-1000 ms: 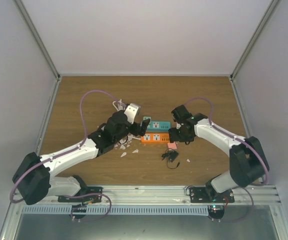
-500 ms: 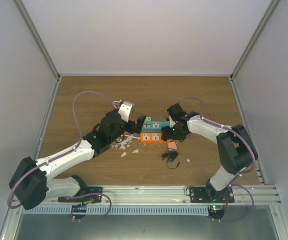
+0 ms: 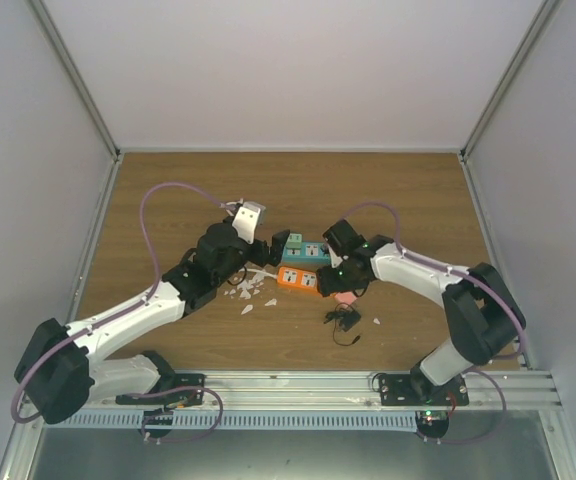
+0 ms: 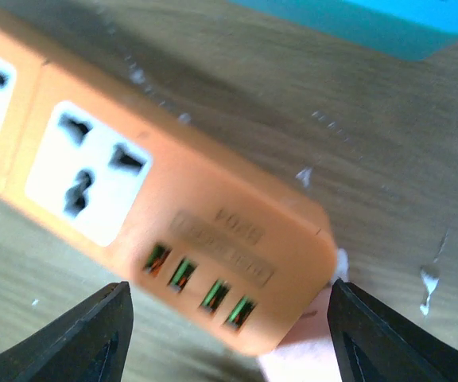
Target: Insert the plug
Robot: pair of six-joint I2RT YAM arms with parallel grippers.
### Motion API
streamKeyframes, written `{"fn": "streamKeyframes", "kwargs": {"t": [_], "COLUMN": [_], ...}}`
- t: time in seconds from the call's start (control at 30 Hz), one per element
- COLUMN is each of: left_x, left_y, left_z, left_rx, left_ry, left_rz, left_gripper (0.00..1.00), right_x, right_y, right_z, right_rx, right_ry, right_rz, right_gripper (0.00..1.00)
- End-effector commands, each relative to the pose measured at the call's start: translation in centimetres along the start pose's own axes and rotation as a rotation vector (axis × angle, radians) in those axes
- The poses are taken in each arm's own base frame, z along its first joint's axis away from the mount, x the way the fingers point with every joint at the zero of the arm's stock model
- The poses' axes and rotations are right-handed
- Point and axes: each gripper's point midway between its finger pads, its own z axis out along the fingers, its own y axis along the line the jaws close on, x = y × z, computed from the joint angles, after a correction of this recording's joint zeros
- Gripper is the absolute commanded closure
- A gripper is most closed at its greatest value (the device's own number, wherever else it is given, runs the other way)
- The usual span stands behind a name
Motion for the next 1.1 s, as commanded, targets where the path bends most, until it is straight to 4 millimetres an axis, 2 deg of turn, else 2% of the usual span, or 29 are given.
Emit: {"fn": "streamKeyframes", "kwargs": {"t": [0.0,0.17,0.23,0.3,0.43,0.6,0.77,0.93,1.07], "left_x": [-1.7,-1.3,-1.2,-1.2,-1.0,-0.7,0.0,0.4,0.8], "left_y": [0.1,0.5,0.5,0.5,0.6,0.4,0.4,0.5,0.5], "left_z": [-0.5,-0.3,-0.2,-0.2,0.0,0.3,1.0,1.3,1.6], "left_rx": [0.008,-0.008,-0.009,-0.009,-0.012,0.000,-0.003,-0.008,-0.009], "left_ry": [-0.071,-0.060,-0.058,-0.058,-0.049,-0.032,-0.006,0.009,0.023], "left_rz": [-0.020,-0.015,-0.015,-0.013,-0.011,-0.008,-0.002,0.005,0.008], "left_gripper": [0.01,0.01,0.01,0.01,0.01,0.01,0.01,0.01,0.01], "right_x": [0.4,-2.4,-2.9,-2.4,0.7,5.7,6.7,9.9,11.1], "right_y": [1.6,3.8,3.7,2.9,0.8,-1.0,0.5,-0.2,0.9], "right_z": [-2.7,-6.4,-7.9,-8.7,-7.9,-6.0,-7.8,-6.1,-5.5], "right_rx": [-0.037,-0.073,-0.053,-0.012,0.056,0.070,0.022,0.057,0.048], "right_ry": [-0.034,-0.143,-0.168,-0.163,-0.090,0.009,-0.027,0.025,0.066], "right_rz": [-0.034,-0.088,-0.098,-0.091,-0.056,0.008,0.050,0.044,0.018], "right_gripper": [0.30,0.28,0.24,0.17,0.01,0.00,0.00,0.00,0.00]}}
